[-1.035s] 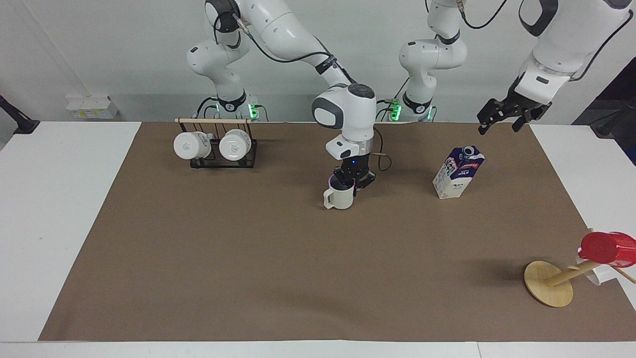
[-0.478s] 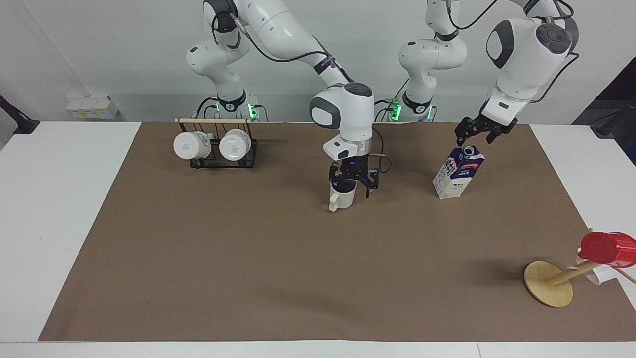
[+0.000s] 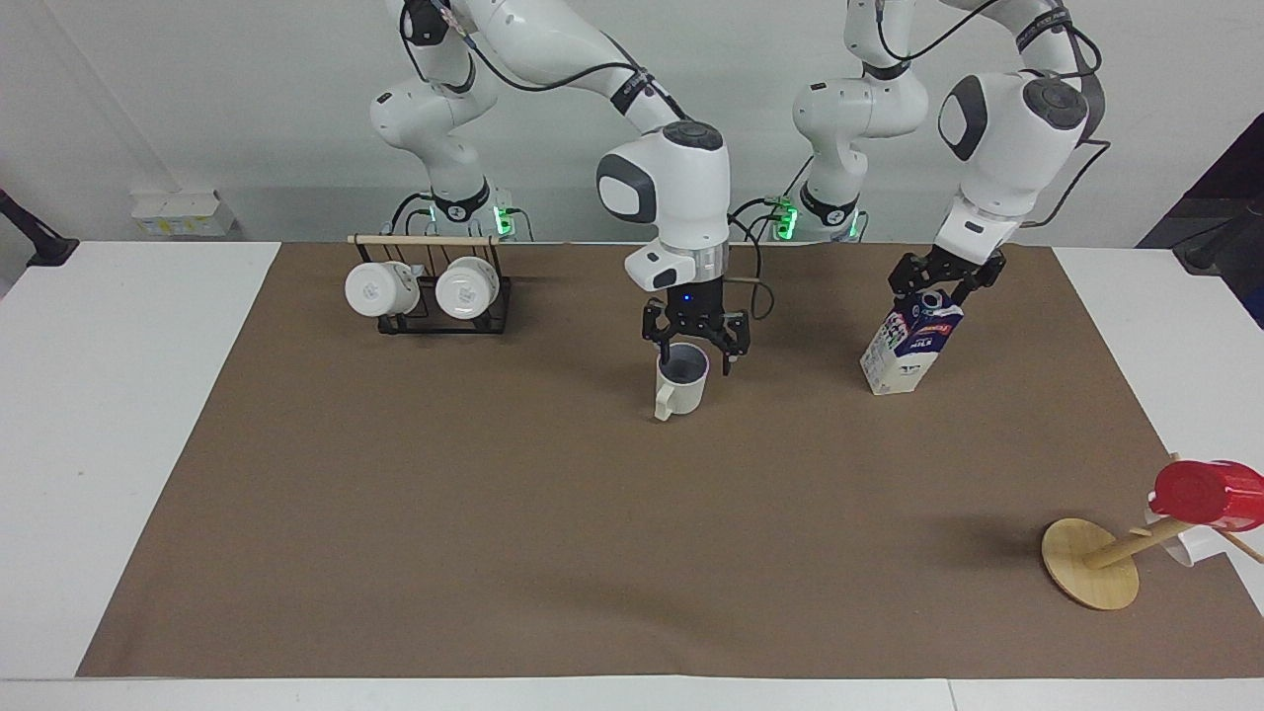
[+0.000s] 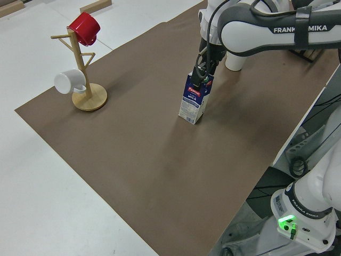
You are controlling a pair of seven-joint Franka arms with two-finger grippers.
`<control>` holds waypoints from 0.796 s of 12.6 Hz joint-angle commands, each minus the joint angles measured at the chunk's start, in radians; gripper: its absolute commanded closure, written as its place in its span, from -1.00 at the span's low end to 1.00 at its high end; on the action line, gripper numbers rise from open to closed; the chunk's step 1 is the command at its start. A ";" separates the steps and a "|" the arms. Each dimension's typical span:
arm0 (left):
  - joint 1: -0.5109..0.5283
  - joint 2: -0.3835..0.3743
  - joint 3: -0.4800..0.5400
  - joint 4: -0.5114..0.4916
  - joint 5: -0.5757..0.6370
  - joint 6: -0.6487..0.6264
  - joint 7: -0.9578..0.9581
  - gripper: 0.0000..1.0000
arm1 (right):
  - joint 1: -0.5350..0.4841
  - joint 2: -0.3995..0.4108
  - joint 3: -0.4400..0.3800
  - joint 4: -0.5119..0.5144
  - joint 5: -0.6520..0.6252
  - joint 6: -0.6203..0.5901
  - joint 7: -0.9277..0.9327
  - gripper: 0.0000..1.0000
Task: Place cup and milk on table
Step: 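Lower the mug with the right gripper while the left gripper grasps the carton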
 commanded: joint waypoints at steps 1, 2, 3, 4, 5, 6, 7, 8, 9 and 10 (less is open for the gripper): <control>0.007 -0.020 0.002 -0.025 -0.005 0.029 0.035 -0.69 | -0.070 -0.112 0.004 -0.015 0.082 -0.127 -0.174 -1.00; 0.007 -0.020 0.002 -0.022 -0.005 0.026 0.035 -0.53 | -0.090 -0.136 0.004 -0.015 0.084 -0.169 -0.227 -1.00; 0.007 -0.019 0.002 -0.017 -0.007 0.024 0.035 -0.36 | -0.107 -0.156 0.004 -0.015 0.084 -0.207 -0.278 -1.00; 0.007 -0.016 0.002 -0.014 -0.005 0.018 0.033 -0.29 | -0.127 -0.175 0.004 -0.017 0.084 -0.248 -0.323 -1.00; 0.007 -0.004 0.002 -0.002 -0.007 0.007 0.024 -0.16 | -0.145 -0.200 0.002 -0.018 0.084 -0.296 -0.369 -1.00; 0.004 0.004 0.002 0.021 -0.007 -0.004 0.018 -0.10 | -0.167 -0.228 0.002 -0.023 0.084 -0.354 -0.421 -1.00; -0.001 0.021 0.002 0.047 -0.007 -0.022 0.015 -0.07 | -0.199 -0.258 0.001 -0.029 0.084 -0.414 -0.482 -1.00; -0.004 0.033 0.002 0.074 -0.008 -0.045 0.013 -0.03 | -0.239 -0.286 0.001 -0.029 0.084 -0.468 -0.540 -1.00; -0.005 0.039 0.002 0.098 -0.012 -0.057 0.007 0.03 | -0.277 -0.310 0.001 -0.029 0.084 -0.505 -0.582 -1.00; -0.010 0.053 0.000 0.121 -0.013 -0.065 -0.022 0.08 | -0.317 -0.332 0.001 -0.029 0.084 -0.535 -0.619 -1.00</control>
